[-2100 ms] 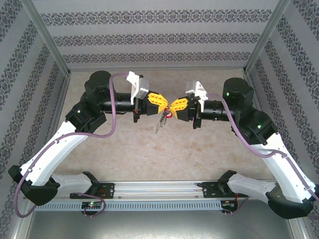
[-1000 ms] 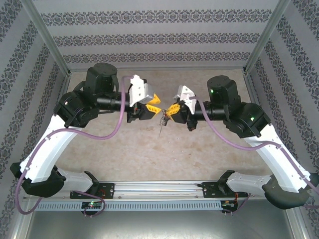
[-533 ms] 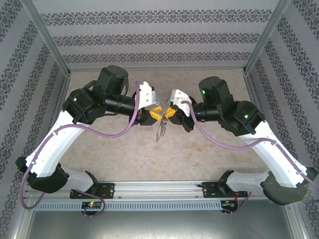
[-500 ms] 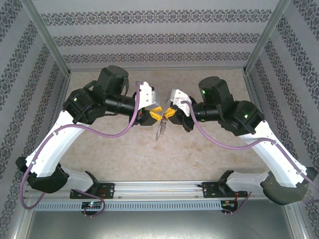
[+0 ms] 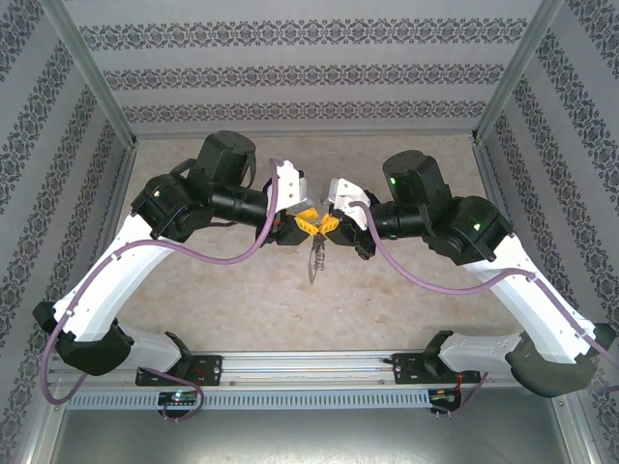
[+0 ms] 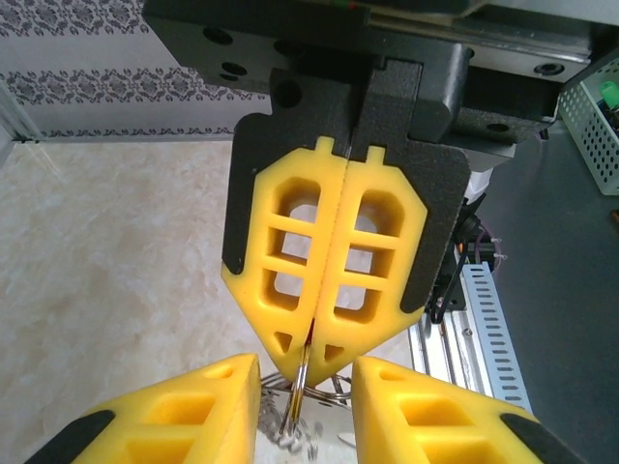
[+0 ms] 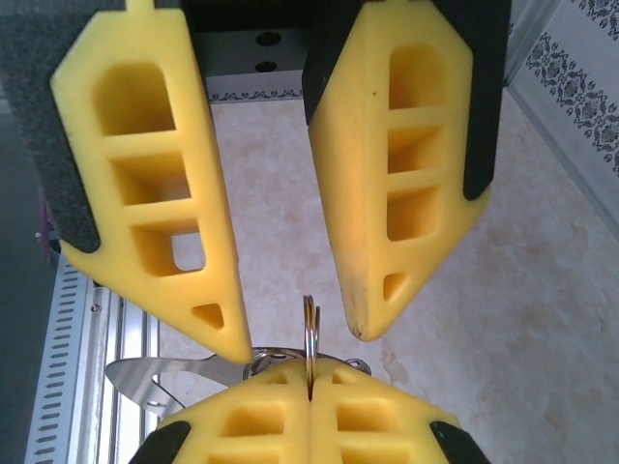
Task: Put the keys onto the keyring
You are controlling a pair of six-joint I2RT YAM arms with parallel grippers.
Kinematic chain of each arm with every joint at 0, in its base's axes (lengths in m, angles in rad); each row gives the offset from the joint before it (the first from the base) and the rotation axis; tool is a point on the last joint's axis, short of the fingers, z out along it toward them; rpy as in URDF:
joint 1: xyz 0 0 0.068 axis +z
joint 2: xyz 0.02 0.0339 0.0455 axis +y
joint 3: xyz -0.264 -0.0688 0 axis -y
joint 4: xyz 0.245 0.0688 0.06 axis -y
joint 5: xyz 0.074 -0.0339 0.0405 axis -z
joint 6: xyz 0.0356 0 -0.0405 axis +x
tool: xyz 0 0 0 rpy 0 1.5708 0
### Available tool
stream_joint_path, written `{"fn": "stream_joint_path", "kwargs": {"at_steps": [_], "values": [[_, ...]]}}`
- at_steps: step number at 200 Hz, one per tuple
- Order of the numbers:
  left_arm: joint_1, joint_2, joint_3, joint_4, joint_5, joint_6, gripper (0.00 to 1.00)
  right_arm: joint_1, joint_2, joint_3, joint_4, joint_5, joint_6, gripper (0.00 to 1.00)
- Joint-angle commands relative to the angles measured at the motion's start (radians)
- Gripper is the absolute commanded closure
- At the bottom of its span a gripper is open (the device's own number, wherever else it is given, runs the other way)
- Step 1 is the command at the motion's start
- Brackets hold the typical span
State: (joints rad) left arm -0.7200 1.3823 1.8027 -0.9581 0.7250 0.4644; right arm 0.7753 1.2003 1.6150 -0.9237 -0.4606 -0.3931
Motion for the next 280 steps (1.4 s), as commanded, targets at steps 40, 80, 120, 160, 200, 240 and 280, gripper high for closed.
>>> {"fn": "stream_joint_path", "kwargs": {"at_steps": [40, 80, 120, 160, 200, 240, 280], "values": [[-0.01, -0.004, 0.005, 0.039, 0.028, -0.014, 0.77, 0.008, -0.023, 0.013, 0.045, -0.026, -0.007, 1.0], [-0.011, -0.012, -0.002, 0.036, 0.025, -0.015, 0.78, 0.009, -0.033, 0.007, 0.056, -0.034, -0.003, 1.0], [-0.01, -0.013, -0.007, 0.051, 0.032, -0.026, 0.79, 0.008, -0.041, -0.001, 0.072, -0.036, 0.008, 1.0], [-0.01, -0.019, -0.023, 0.071, 0.044, -0.034, 0.96, 0.008, -0.051, -0.018, 0.094, -0.037, 0.021, 1.0], [-0.01, -0.033, -0.04, 0.109, 0.053, -0.064, 1.0, 0.007, -0.058, -0.027, 0.105, -0.041, 0.034, 1.0], [-0.004, -0.056, -0.048, 0.162, 0.065, -0.099, 1.0, 0.009, -0.091, -0.055, 0.14, -0.038, 0.061, 0.79], [0.007, -0.099, -0.11, 0.262, 0.09, -0.157, 1.0, 0.008, -0.124, -0.094, 0.167, -0.052, 0.109, 0.72]]}}
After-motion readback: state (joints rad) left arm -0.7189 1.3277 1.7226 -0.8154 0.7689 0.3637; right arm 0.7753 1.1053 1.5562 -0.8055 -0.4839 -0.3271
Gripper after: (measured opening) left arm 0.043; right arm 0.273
